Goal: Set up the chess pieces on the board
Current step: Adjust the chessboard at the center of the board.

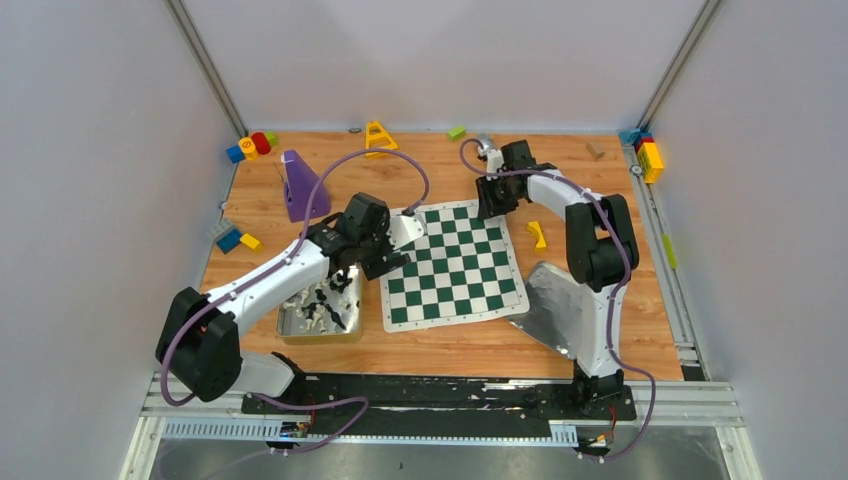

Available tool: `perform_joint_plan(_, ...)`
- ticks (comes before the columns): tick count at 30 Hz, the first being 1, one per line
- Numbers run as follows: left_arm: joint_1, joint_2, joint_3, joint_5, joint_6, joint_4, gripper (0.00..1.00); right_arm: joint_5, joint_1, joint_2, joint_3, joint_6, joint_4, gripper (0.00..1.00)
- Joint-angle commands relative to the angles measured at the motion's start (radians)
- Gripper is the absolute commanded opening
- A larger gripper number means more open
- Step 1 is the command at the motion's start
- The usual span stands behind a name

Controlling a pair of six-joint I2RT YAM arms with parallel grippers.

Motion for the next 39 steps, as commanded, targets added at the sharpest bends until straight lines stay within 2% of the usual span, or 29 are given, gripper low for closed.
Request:
perform_joint_plan(1,0.002,0.018,-0.001,-0.01,0.028,0.041,1.0,-0.009,-0.015,0.003,0.022,0.073,0.023,0.38)
perform_joint_plan(5,0.002,0.048,0.011,0.058,0.052,0.008,1.0,-0.104,-0.024,-0.098,-0.035,0.066,0.025,0.49)
perform_joint_plan(10,-0.017,0.124,0.032,0.144,0.065,-0.024,1.0,-0.138,-0.048,-0.282,-0.139,-0.004,0.009,0.55)
perform_joint_plan(19,-0.153,0.251,0.008,0.096,0.099,-0.027,1.0,-0.109,-0.122,-0.565,-0.391,-0.228,-0.19,0.53)
perform_joint_plan(25,-0.166,0.277,-0.024,0.043,0.141,-0.073,1.0,-0.047,-0.135,-0.724,-0.579,-0.332,-0.299,0.52)
perform_joint_plan(31,-0.166,0.278,-0.057,-0.052,0.193,-0.103,1.0,0.035,-0.163,-0.784,-0.674,-0.41,-0.365,0.52)
perform_joint_plan(39,-0.166,0.25,-0.069,-0.072,0.191,-0.121,1.0,0.108,-0.256,-0.757,-0.78,-0.514,-0.373,0.51)
